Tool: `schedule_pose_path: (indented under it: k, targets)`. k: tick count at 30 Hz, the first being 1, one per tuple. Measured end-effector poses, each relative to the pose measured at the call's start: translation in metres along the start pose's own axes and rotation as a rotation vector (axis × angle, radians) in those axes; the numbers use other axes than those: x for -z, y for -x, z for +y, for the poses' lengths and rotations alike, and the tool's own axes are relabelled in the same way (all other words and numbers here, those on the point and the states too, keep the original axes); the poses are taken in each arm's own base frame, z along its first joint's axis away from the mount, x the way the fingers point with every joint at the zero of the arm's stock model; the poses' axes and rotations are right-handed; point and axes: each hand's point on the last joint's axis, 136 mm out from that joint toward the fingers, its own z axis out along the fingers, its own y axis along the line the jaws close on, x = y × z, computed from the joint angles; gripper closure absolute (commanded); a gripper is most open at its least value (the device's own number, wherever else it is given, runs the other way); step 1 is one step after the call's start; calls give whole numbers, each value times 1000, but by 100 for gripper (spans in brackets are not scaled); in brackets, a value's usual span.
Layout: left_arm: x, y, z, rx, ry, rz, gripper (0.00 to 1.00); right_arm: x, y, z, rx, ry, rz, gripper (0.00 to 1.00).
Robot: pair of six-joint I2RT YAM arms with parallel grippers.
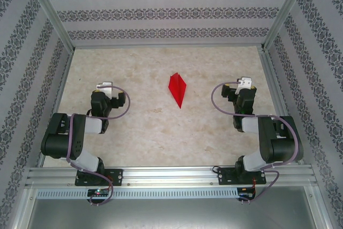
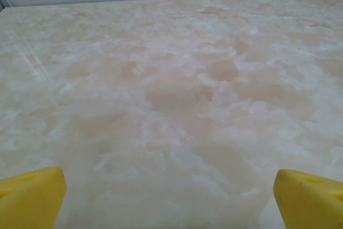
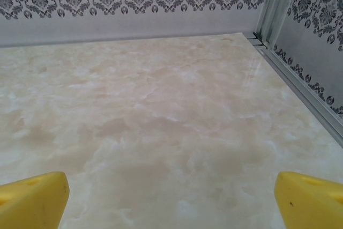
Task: Fold a paper plane with a square sheet of paper (pick it up from the middle)
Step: Reset both arms
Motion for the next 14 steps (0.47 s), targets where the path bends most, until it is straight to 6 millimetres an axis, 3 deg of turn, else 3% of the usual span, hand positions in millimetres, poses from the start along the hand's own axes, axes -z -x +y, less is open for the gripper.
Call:
schedule_pose_path:
  k: [14]
  targets:
    - [-1, 4, 0, -25, -1, -9, 0, 0, 2, 1, -1, 5, -8, 2]
